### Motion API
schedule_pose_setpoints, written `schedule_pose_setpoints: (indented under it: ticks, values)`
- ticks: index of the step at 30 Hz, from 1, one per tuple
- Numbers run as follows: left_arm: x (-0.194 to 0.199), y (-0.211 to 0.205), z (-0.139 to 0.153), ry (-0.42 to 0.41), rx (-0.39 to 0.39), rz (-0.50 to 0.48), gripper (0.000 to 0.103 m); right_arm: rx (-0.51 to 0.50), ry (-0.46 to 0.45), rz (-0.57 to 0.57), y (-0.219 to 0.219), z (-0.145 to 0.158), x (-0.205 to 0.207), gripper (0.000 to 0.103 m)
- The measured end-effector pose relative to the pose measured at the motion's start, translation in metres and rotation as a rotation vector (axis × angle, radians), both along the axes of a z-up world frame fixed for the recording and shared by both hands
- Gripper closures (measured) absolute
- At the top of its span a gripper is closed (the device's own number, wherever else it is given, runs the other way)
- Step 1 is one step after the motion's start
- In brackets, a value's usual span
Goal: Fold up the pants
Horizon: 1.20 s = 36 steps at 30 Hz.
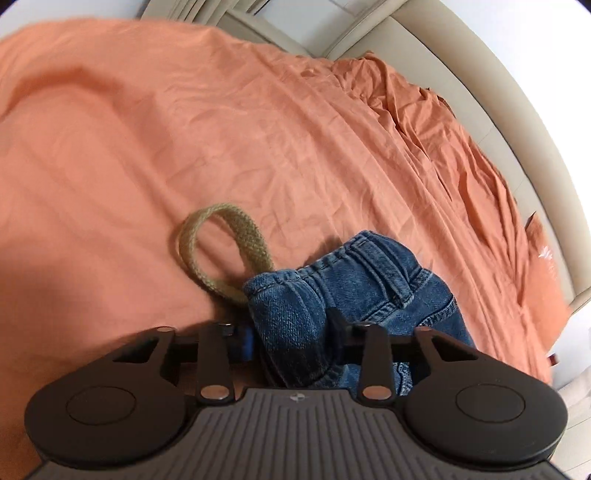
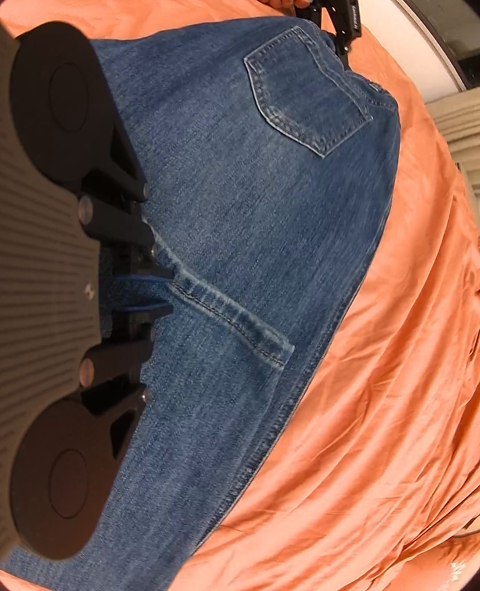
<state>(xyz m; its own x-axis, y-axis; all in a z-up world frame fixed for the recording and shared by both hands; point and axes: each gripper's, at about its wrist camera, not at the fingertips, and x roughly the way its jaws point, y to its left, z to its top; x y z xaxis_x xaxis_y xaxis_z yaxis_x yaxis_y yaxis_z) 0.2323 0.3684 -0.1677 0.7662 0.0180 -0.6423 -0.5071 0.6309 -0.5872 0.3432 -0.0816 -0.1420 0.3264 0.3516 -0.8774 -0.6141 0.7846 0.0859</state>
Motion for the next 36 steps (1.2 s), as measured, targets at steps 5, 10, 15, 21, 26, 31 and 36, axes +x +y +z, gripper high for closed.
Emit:
schedule_pose_setpoints:
  ticks: [5,10,15,21,26,31,36]
  values:
    - [-0.004,-0.016,0.038,-0.030,0.077,0.009,0.081,0.006,-0.035,-0.006,-0.003,0.011,-0.009,0.095]
    - [-0.013,-0.066,0.114,-0.145,0.226,-0.069,0.081,0.102,-0.072,-0.048,-0.033,0.037,-0.028,0.095]
    - [-0.012,-0.168,0.188,-0.229,0.485,-0.222,0.081,0.198,-0.097,-0.097,-0.074,0.055,-0.048,0.095]
    - [0.005,-0.318,0.204,-0.243,0.778,-0.441,0.081,0.315,-0.081,-0.207,-0.122,0.055,-0.066,0.094]
    - [0.010,-0.406,0.155,-0.158,0.799,-0.624,0.081,0.356,-0.034,-0.293,-0.165,0.043,-0.070,0.093]
    - [0.001,-0.456,0.094,-0.013,0.761,-0.794,0.080,0.325,-0.024,-0.340,-0.196,0.037,-0.079,0.091]
    - [0.001,-0.443,0.079,0.072,0.548,-0.886,0.057,0.362,0.017,-0.359,-0.208,0.030,-0.080,0.083]
